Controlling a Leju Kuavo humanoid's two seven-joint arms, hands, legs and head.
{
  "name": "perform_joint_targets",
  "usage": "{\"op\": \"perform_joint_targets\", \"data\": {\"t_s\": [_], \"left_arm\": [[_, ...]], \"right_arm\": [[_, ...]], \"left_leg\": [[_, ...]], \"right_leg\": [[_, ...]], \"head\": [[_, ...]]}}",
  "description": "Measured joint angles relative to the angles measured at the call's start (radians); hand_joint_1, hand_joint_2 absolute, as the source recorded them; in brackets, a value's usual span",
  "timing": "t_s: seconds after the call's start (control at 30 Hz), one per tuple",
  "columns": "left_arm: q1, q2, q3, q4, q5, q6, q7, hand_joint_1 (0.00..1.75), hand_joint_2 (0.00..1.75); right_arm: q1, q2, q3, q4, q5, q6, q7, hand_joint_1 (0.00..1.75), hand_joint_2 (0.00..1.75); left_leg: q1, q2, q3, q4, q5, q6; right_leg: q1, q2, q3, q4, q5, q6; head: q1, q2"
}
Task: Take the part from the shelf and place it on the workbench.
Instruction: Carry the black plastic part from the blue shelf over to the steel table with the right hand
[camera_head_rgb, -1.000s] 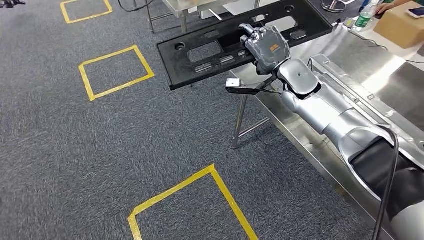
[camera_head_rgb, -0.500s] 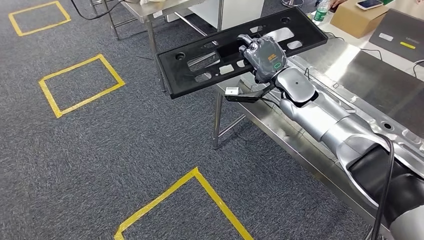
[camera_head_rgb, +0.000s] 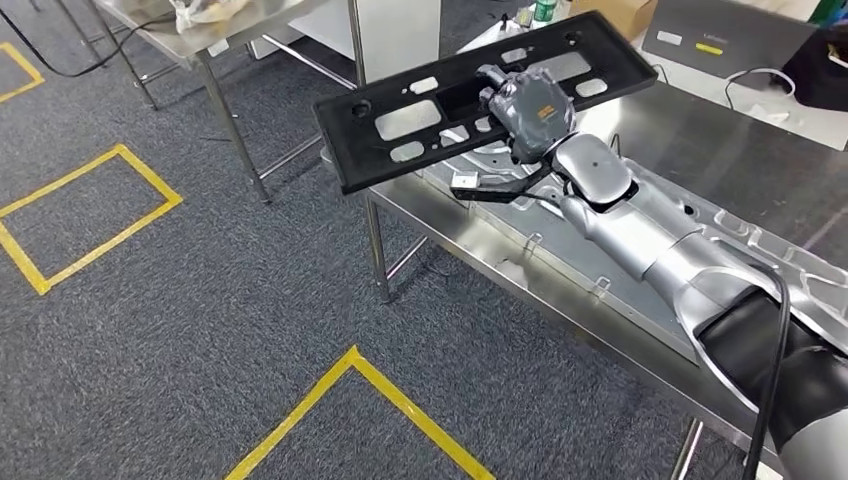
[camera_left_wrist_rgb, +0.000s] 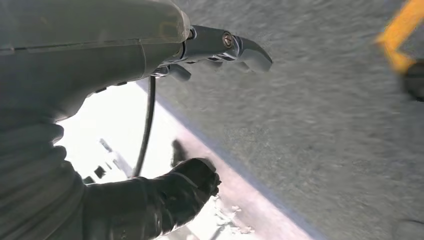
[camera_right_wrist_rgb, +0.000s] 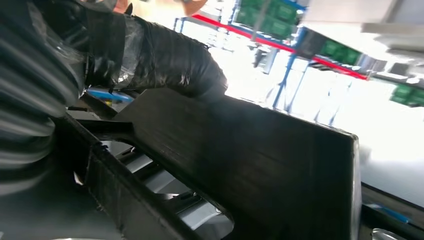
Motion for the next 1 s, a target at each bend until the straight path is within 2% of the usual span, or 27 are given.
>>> {"op": "perform_joint_targets", "data": {"t_s": [0.03,0.07,0.1,0.13,0.17,0.2,0.27,0.3,0.33,0.37,0.4,0.43,0.47,0.5,0.53,0.57,0.6,0.63,0.67,0.7,0.73,0.8,0.83,0.87,0.93,0.97,1.0], "left_arm": [[0.001,0.000,0.000,0.000,0.000,0.000,0.000,0.00,1.75],[0.003,0.000,0.000,0.000,0.000,0.000,0.000,0.00,1.75],[0.004,0.000,0.000,0.000,0.000,0.000,0.000,0.00,1.75],[0.005,0.000,0.000,0.000,0.000,0.000,0.001,0.00,1.75],[0.005,0.000,0.000,0.000,0.000,0.000,0.001,0.00,1.75],[0.006,0.000,0.000,0.000,0.000,0.000,0.001,0.00,1.75],[0.006,0.001,0.001,0.000,0.000,0.000,0.001,0.00,1.75],[0.007,0.002,0.001,0.000,0.000,-0.001,0.001,0.00,1.75],[0.008,0.002,0.002,0.000,0.000,-0.001,0.000,0.00,1.75],[0.009,0.003,0.002,0.000,0.000,-0.002,0.000,0.00,1.75],[0.008,0.004,0.003,0.000,0.000,-0.002,0.000,0.00,1.75],[0.007,0.004,0.003,0.000,0.000,-0.002,0.001,0.00,1.75],[0.005,0.005,0.004,0.000,0.000,-0.002,0.001,0.00,1.75],[0.003,0.005,0.006,0.000,-0.001,-0.003,0.001,0.00,1.75],[0.003,0.004,0.007,0.000,-0.003,-0.003,0.001,0.00,1.75],[0.003,0.004,0.009,0.000,-0.005,-0.003,0.001,0.00,1.75],[0.003,0.003,0.010,0.000,-0.007,-0.003,0.002,0.00,1.75],[0.001,0.003,0.011,0.000,-0.010,-0.003,0.004,0.00,1.75],[0.000,0.002,0.012,0.000,-0.013,-0.003,0.006,0.00,1.75],[-0.002,0.001,0.013,0.000,-0.015,-0.003,0.007,0.00,1.75],[-0.004,0.001,0.014,0.000,-0.016,-0.003,0.009,0.00,1.75],[-0.007,0.000,0.017,0.000,-0.016,-0.003,0.010,0.00,1.75],[-0.007,0.000,0.018,0.000,-0.016,-0.003,0.010,0.00,1.75],[-0.008,0.000,0.019,0.000,-0.016,-0.003,0.012,0.00,1.75],[-0.013,0.000,0.020,0.000,-0.016,-0.002,0.015,0.00,1.75],[-0.016,0.000,0.021,0.000,-0.017,-0.001,0.017,0.00,1.75],[-0.017,0.000,0.022,0.000,-0.017,0.000,0.019,0.00,1.75]], "right_arm": [[-0.001,0.001,0.000,0.000,0.000,0.000,0.000,1.75,1.75],[0.000,0.002,0.000,0.000,0.000,0.000,0.000,1.75,1.75],[0.002,0.003,0.000,0.000,0.000,0.000,0.000,1.75,1.75],[0.004,0.003,0.000,0.000,0.000,0.001,0.000,1.75,1.75],[0.005,0.004,0.000,0.000,0.000,0.001,0.000,1.75,1.75],[0.005,0.004,0.000,0.000,0.000,0.001,0.000,1.75,1.75],[0.004,0.004,0.000,0.000,0.000,0.002,0.000,1.75,1.75],[0.004,0.005,0.000,0.000,0.000,0.004,0.000,1.75,1.75],[0.004,0.005,0.000,0.000,0.000,0.006,0.000,1.75,1.75],[0.005,0.005,0.000,0.000,0.000,0.007,0.000,1.75,1.75],[0.005,0.005,-0.001,0.000,0.000,0.008,0.000,1.75,1.75],[0.006,0.004,-0.002,0.000,0.000,0.008,0.000,1.75,1.75],[0.004,0.002,-0.004,0.000,0.000,0.008,0.000,1.75,1.75],[0.001,0.001,-0.007,0.000,0.000,0.009,0.001,1.75,1.75],[-0.002,0.002,-0.008,0.000,0.000,0.014,0.004,1.75,1.75],[-0.004,0.003,-0.009,0.000,0.000,0.023,0.010,1.75,1.75],[-0.003,0.005,-0.009,0.002,0.001,0.032,0.018,1.75,1.75],[0.000,0.008,-0.009,0.008,0.002,0.042,0.026,1.75,1.75],[0.003,0.010,-0.009,0.015,0.003,0.048,0.032,1.75,1.75],[0.005,0.011,-0.009,0.023,0.004,0.049,0.036,1.75,1.75],[0.005,0.012,-0.010,0.029,0.004,0.049,0.038,1.75,1.75],[0.001,0.015,-0.011,0.037,0.004,0.049,0.039,1.75,1.75],[0.000,0.017,-0.012,0.041,0.004,0.053,0.041,1.75,1.75],[-0.002,0.019,-0.012,0.047,0.003,0.062,0.047,1.75,1.75],[-0.005,0.025,-0.013,0.072,-0.001,0.093,0.073,1.75,1.75],[-0.008,0.031,-0.016,0.094,-0.005,0.107,0.090,1.75,1.75],[-0.013,0.040,-0.020,0.120,-0.009,0.115,0.103,1.75,1.75]], "left_leg": [[0.000,-0.026,-0.030,0.063,-0.029,0.001],[-0.002,-0.039,-0.069,0.133,-0.056,0.003],[-0.004,-0.045,-0.103,0.190,-0.070,0.004],[-0.006,-0.047,-0.126,0.217,-0.065,0.007],[-0.008,-0.049,-0.131,0.205,-0.039,0.011],[-0.009,-0.055,-0.118,0.158,0.001,0.017],[-0.010,-0.093,-0.074,0.031,0.074,0.031],[-0.010,-0.110,-0.058,-0.013,0.090,0.035],[-0.011,-0.120,-0.048,-0.036,0.094,0.037],[-0.013,-0.118,-0.043,-0.042,0.091,0.038],[-0.013,-0.107,-0.040,-0.048,0.092,0.040],[-0.012,-0.095,-0.036,-0.055,0.095,0.044],[-0.010,-0.084,-0.031,-0.064,0.099,0.048],[-0.008,-0.071,-0.027,-0.073,0.102,0.053],[-0.008,-0.060,-0.023,-0.077,0.103,0.056],[-0.008,-0.049,-0.022,-0.079,0.103,0.057],[-0.007,-0.037,-0.020,-0.079,0.101,0.058],[-0.006,-0.025,-0.019,-0.078,0.099,0.058],[-0.005,-0.014,-0.017,-0.077,0.097,0.056],[-0.003,-0.003,-0.015,-0.075,0.093,0.053],[-0.003,0.007,-0.012,-0.072,0.089,0.049],[-0.007,0.026,-0.007,-0.067,0.079,0.037],[-0.010,0.035,-0.004,-0.066,0.076,0.031],[-0.013,0.045,0.000,-0.067,0.073,0.024],[-0.012,0.058,0.007,-0.068,0.067,0.013],[-0.010,0.045,0.005,-0.057,0.056,0.009],[-0.008,0.024,-0.007,-0.027,0.036,0.007]], "right_leg": [[0.002,0.010,0.002,0.000,-0.001,-0.005],[0.005,0.022,0.003,0.000,-0.002,-0.010],[0.008,0.035,0.004,0.001,-0.003,-0.012],[0.011,0.049,0.005,0.001,-0.004,-0.014],[0.014,0.063,0.007,0.003,-0.005,-0.015],[0.016,0.077,0.008,0.004,-0.007,-0.016],[0.018,0.102,0.007,0.009,-0.010,-0.014],[0.018,0.113,0.004,0.012,-0.010,-0.011],[0.016,0.124,0.001,0.013,-0.010,-0.007],[0.014,0.136,-0.002,0.012,-0.008,-0.001],[0.012,0.148,-0.003,0.009,-0.006,0.006],[0.012,0.145,-0.005,0.010,-0.007,0.012],[0.013,0.126,-0.011,0.022,-0.016,0.018],[0.014,0.097,-0.027,0.055,-0.037,0.023],[0.013,0.063,-0.052,0.107,-0.065,0.027],[0.010,0.039,-0.082,0.170,-0.095,0.032],[0.005,0.028,-0.111,0.228,-0.116,0.037],[0.001,0.023,-0.127,0.260,-0.119,0.041],[-0.004,0.019,-0.126,0.257,-0.105,0.045],[-0.007,0.011,-0.106,0.216,-0.075,0.047],[-0.009,-0.006,-0.071,0.147,-0.040,0.048],[0.000,-0.045,-0.013,0.033,-0.004,0.043],[0.005,-0.053,-0.001,0.008,-0.002,0.037],[0.010,-0.050,0.001,0.005,-0.005,0.031],[0.008,-0.025,0.002,0.002,-0.003,0.018],[0.005,-0.015,0.004,-0.001,-0.002,0.011],[0.003,-0.006,0.006,-0.004,-0.001,0.004]], "head": [[0.000,0.000],[0.000,0.000],[0.000,0.000],[0.000,0.000],[0.000,0.000],[0.000,0.000],[0.000,0.000],[0.000,0.000],[0.000,0.000],[0.000,0.000],[0.000,0.000],[0.001,0.000],[0.002,0.000],[0.003,0.000],[0.004,0.000],[0.005,0.000],[0.004,0.000],[0.004,0.000],[0.005,0.000],[0.004,0.000],[0.005,0.000],[0.004,0.000],[0.004,0.000],[0.004,0.000],[0.004,0.000],[0.004,0.000],[0.004,0.000]]}}
